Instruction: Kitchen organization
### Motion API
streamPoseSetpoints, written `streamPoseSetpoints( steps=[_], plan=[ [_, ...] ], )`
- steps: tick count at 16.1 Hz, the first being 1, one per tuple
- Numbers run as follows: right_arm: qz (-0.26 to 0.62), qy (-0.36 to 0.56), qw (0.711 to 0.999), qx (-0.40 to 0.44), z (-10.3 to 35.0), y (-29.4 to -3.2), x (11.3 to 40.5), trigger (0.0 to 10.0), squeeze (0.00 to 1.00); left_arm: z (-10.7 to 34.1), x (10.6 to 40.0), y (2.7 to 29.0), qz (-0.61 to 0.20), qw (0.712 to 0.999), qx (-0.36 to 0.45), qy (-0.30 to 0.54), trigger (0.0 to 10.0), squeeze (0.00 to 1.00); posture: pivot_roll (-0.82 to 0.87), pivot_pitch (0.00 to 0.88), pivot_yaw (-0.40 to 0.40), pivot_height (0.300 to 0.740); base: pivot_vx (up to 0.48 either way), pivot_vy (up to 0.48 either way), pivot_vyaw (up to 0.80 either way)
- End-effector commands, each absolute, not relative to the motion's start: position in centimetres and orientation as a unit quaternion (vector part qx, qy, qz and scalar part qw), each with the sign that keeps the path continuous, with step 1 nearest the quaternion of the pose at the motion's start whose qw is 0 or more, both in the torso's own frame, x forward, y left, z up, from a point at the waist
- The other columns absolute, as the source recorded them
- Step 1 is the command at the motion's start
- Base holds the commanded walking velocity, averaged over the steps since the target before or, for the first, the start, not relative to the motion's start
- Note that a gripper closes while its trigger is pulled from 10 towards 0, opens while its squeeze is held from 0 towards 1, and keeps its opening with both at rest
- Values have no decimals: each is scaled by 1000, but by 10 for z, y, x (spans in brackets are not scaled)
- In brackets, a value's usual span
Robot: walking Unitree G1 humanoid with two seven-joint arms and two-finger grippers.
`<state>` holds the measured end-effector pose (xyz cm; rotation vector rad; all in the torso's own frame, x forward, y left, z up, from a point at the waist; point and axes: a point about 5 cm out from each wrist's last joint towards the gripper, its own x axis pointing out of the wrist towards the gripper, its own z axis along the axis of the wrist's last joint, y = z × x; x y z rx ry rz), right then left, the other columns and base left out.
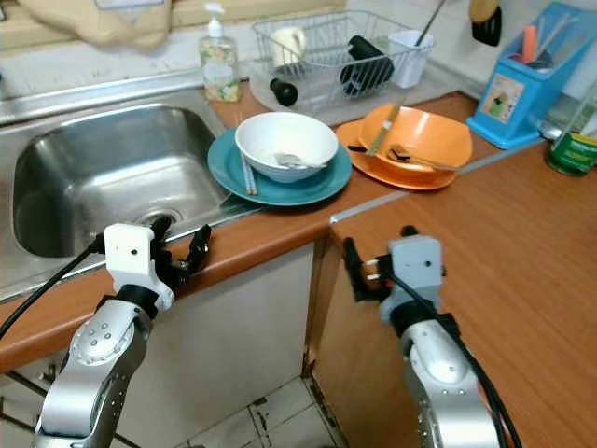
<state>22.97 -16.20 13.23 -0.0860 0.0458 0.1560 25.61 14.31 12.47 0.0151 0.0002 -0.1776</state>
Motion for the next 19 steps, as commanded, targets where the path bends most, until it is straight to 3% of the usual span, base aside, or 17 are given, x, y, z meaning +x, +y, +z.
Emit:
streamPoseSetpoints(
  steps=[1,8,10,12,19],
  plan=[
    [86,24,995,-37,134,-160,230,10000,0,131,256,149,-79,997,15,-17,10000,0,-141,0,-7,740,315,0,0],
    [97,17,993,-63,137,-158,231,10000,0,139,257,151,-74,996,12,-37,10000,0,-140,0,-11,740,358,0,0],
    [107,15,991,-81,137,-156,230,10000,0,140,256,151,-74,996,9,-39,10000,0,-139,0,-11,740,356,0,800],
    [98,20,994,-44,134,-156,229,10000,0,141,255,152,-69,997,8,-39,10000,0,-137,0,-12,740,0,0,400],
    [85,27,995,-41,131,-159,226,10000,0,142,250,152,-83,996,15,-37,10000,0,-135,0,-12,740,0,0,0]
  ],
)
